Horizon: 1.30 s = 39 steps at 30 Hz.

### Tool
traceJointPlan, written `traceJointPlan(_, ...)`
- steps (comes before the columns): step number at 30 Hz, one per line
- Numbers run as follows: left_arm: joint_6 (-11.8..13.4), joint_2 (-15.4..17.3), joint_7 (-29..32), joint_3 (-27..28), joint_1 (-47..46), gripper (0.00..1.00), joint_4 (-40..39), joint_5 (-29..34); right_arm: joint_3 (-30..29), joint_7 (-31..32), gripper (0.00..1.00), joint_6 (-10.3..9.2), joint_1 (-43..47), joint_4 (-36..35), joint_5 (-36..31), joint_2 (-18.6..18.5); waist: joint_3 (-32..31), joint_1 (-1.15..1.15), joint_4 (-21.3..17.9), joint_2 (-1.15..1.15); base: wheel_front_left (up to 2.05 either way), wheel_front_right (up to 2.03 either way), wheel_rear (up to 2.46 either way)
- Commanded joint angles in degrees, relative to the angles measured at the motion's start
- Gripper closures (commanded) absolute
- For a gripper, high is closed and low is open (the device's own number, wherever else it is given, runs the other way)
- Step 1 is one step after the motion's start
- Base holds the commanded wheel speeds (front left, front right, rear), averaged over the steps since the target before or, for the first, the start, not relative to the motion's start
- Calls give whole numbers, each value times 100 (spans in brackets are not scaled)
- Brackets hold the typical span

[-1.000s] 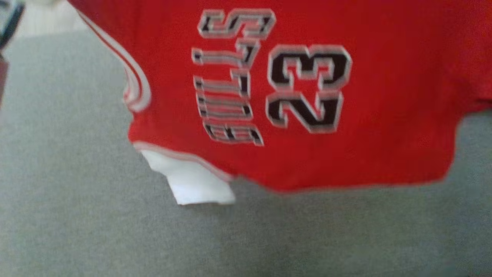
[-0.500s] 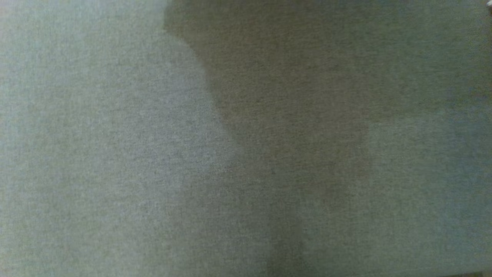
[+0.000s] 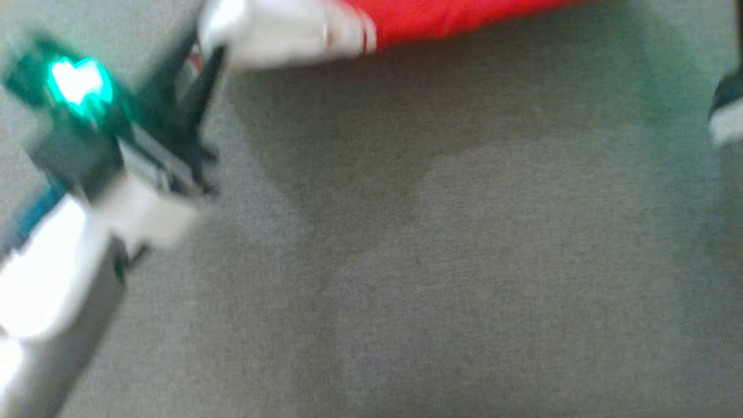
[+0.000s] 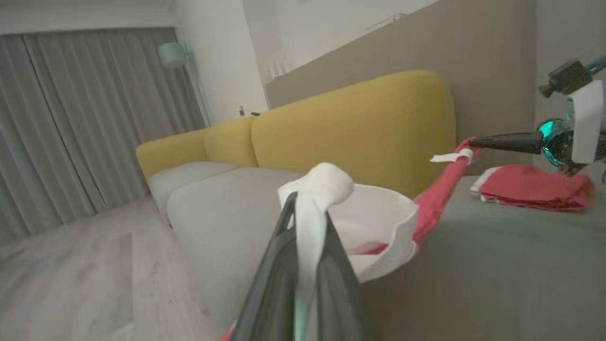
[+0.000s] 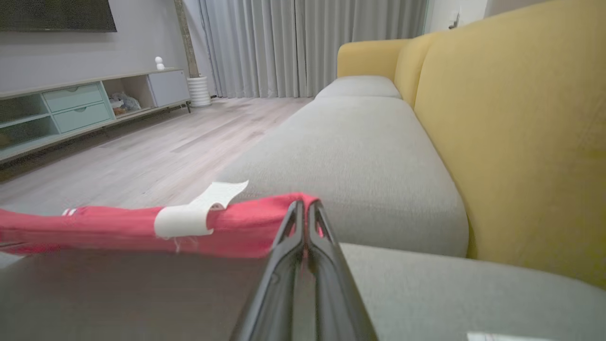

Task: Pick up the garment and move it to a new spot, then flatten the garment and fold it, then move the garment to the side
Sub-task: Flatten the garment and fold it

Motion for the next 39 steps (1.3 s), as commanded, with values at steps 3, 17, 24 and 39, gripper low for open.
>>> traceJointPlan(3,11,360,-6,415,1252,100,-371,-38,-202,-60,100,39,1284,-670,118,-300,-472,1,-195,0,0,0,0)
traceJointPlan(17,13,410,-6,328,3908,100,-873,-78,-995,-62,100,39,4241,-1788,-135,-417,-1102,1,-293,0,0,0,0)
traceJointPlan(24,11,380,-6,374,3222,100,-803,-64,-990,-51,100,39,3885,-1579,-209,-229,-926,1,-236,0,0,0,0)
traceJointPlan(39,10,239,-6,-405,-80,100,873,-430,-122,82,100,39,1519,-466,-6,-84,-66,1,-230,0,0,0,0)
